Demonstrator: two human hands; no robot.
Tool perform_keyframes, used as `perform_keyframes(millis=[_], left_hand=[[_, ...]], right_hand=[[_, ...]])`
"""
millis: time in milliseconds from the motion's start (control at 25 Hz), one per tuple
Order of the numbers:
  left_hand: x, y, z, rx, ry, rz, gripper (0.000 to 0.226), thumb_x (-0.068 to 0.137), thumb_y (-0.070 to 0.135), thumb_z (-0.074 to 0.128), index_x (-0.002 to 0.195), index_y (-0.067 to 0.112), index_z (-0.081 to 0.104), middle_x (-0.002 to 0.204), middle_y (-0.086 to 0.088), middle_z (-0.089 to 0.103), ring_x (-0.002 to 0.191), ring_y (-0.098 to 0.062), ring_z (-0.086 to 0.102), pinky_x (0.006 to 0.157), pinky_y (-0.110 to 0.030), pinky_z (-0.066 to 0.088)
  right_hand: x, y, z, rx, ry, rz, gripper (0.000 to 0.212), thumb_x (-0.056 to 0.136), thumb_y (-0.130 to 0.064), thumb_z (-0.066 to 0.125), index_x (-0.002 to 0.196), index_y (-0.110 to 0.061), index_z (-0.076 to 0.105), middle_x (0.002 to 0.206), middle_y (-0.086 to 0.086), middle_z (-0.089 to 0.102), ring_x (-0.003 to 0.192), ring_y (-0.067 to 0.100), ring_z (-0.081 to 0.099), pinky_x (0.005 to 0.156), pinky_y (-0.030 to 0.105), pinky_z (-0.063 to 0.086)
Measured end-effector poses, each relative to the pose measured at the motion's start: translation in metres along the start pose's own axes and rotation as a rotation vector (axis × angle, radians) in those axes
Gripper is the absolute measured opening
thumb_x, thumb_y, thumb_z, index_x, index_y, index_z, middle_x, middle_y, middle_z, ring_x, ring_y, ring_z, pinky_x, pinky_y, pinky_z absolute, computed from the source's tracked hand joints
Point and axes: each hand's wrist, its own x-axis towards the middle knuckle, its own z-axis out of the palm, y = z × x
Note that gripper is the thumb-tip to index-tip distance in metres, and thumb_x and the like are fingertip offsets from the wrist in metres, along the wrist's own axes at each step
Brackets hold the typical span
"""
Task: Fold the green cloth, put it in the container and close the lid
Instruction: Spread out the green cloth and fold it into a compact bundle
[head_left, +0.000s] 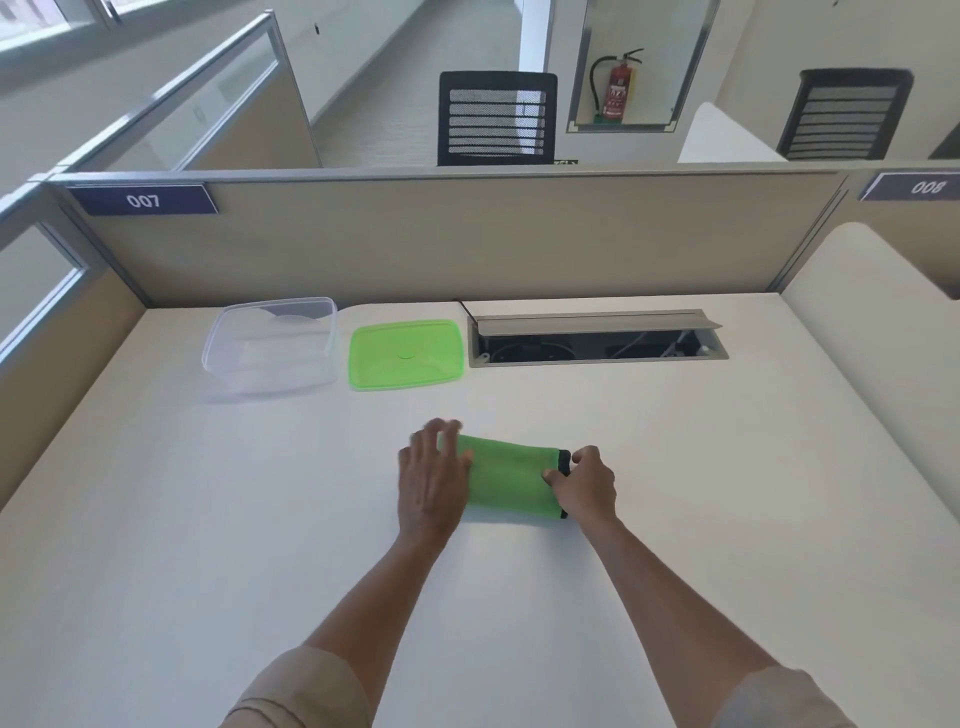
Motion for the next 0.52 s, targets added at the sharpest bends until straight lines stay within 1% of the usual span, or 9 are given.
perform_keyframes(millis=[40,80,120,160,240,320,360,440,520], left_hand=[[-0.007,0.003,0.002,0.04,-0.025,0.178,0.048,0.091,0.03,0.06,0.134,0.015,0.046,0.139,-0.009,0.049,0.125,-0.03,0.047,0.102,-0.045,0.042],[-0.013,0.006,0.006,0.062,-0.093,0.297,0.051,0.093,0.032,0.056,0.14,0.016,0.043,0.148,-0.009,0.042,0.135,-0.031,0.039,0.111,-0.048,0.034],[-0.018,0.007,0.011,0.089,-0.185,0.357,0.054,0.095,0.037,0.05,0.145,0.018,0.039,0.156,-0.009,0.033,0.143,-0.031,0.029,0.118,-0.051,0.024],[-0.021,0.007,0.014,0.13,-0.279,0.375,0.057,0.097,0.041,0.043,0.15,0.021,0.034,0.161,-0.007,0.024,0.148,-0.03,0.019,0.121,-0.053,0.012],[-0.023,0.006,0.021,0.199,-0.39,0.35,0.06,0.1,0.047,0.033,0.155,0.027,0.023,0.164,-0.004,0.012,0.151,-0.028,0.006,0.121,-0.053,-0.003],[-0.02,0.007,0.023,0.222,-0.431,0.309,0.06,0.101,0.049,0.029,0.156,0.029,0.016,0.165,-0.003,0.007,0.152,-0.027,0.003,0.12,-0.052,-0.009],[-0.018,0.009,0.023,0.229,-0.446,0.298,0.06,0.102,0.048,0.027,0.157,0.029,0.014,0.165,-0.003,0.006,0.152,-0.027,0.002,0.119,-0.052,-0.009],[-0.017,0.011,0.023,0.243,-0.456,0.28,0.059,0.103,0.042,0.023,0.157,0.026,0.007,0.165,-0.004,0.004,0.152,-0.027,0.0,0.119,-0.053,-0.008],[-0.019,0.013,0.024,0.245,-0.446,0.272,0.059,0.103,0.032,0.021,0.157,0.022,0.001,0.165,-0.004,0.003,0.152,-0.026,-0.003,0.12,-0.052,-0.006]], right_hand=[[0.0,0.0,0.002,-0.005,0.015,-0.023,0.041,0.081,-0.026,0.073,0.11,-0.011,0.048,0.096,0.001,0.055,0.082,0.023,0.051,0.065,0.029,0.038],[-0.002,0.0,0.003,-0.01,0.024,-0.042,0.037,0.081,-0.024,0.072,0.105,-0.012,0.047,0.097,0.002,0.058,0.081,0.023,0.052,0.066,0.03,0.04],[-0.003,-0.001,0.003,-0.015,0.034,-0.06,0.033,0.082,-0.023,0.071,0.101,-0.014,0.045,0.098,0.003,0.059,0.08,0.024,0.053,0.067,0.031,0.041],[-0.006,-0.004,0.003,-0.023,0.047,-0.082,0.031,0.082,-0.021,0.07,0.099,-0.014,0.044,0.099,0.005,0.06,0.082,0.025,0.054,0.068,0.032,0.043],[-0.013,-0.008,0.006,-0.138,0.123,-0.183,0.028,0.084,-0.015,0.065,0.106,-0.01,0.048,0.107,0.009,0.058,0.094,0.029,0.056,0.074,0.036,0.046],[-0.021,-0.014,0.01,-0.354,0.242,-0.408,0.039,0.084,-0.01,0.062,0.12,-0.007,0.051,0.119,0.011,0.057,0.11,0.032,0.054,0.089,0.04,0.047],[-0.026,-0.016,0.014,-0.414,0.259,-0.544,0.043,0.084,-0.01,0.062,0.126,-0.005,0.051,0.126,0.012,0.056,0.119,0.032,0.051,0.098,0.04,0.044],[-0.036,-0.018,0.027,-0.478,0.152,-0.768,0.048,0.091,-0.013,0.056,0.137,-0.004,0.046,0.142,0.013,0.048,0.135,0.031,0.041,0.112,0.042,0.034],[-0.042,-0.012,0.039,-0.497,-0.022,-0.831,0.05,0.099,-0.016,0.042,0.147,-0.006,0.035,0.155,0.01,0.035,0.145,0.025,0.027,0.12,0.039,0.021]])
